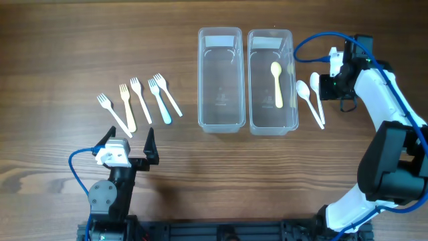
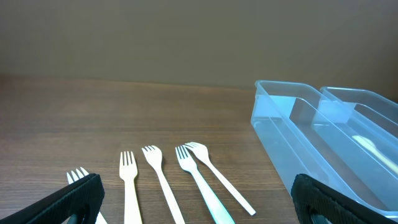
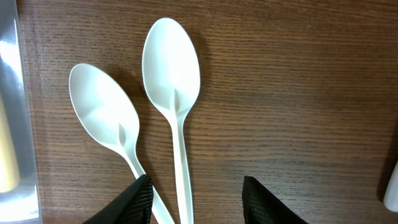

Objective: Pack container
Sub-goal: 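Return the right gripper to the spoons and grasp a white spoon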

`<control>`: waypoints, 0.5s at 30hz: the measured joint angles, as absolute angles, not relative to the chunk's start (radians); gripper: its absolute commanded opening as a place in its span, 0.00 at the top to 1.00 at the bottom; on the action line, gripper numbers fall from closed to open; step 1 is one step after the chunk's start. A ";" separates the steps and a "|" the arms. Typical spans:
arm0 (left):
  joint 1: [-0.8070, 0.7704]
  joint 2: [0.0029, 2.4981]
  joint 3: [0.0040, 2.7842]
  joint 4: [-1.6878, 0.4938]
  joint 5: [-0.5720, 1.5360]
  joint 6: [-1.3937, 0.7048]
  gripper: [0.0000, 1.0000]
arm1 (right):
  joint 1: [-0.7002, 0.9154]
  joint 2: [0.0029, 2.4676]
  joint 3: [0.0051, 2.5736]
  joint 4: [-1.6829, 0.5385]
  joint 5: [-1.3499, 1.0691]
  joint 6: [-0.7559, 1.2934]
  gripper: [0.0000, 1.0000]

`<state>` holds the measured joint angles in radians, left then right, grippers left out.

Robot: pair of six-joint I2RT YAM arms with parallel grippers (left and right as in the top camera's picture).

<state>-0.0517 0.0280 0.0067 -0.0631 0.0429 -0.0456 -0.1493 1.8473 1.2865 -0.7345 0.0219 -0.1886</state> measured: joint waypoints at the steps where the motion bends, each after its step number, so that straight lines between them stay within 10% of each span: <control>1: -0.052 0.028 0.007 -0.063 0.043 -0.046 0.00 | -0.149 1.847 1.286 -0.733 0.022 -0.193 0.57; 15: -0.052 0.028 0.007 -0.064 0.043 -0.046 0.00 | -0.149 1.972 1.284 -0.669 -0.004 -0.209 0.57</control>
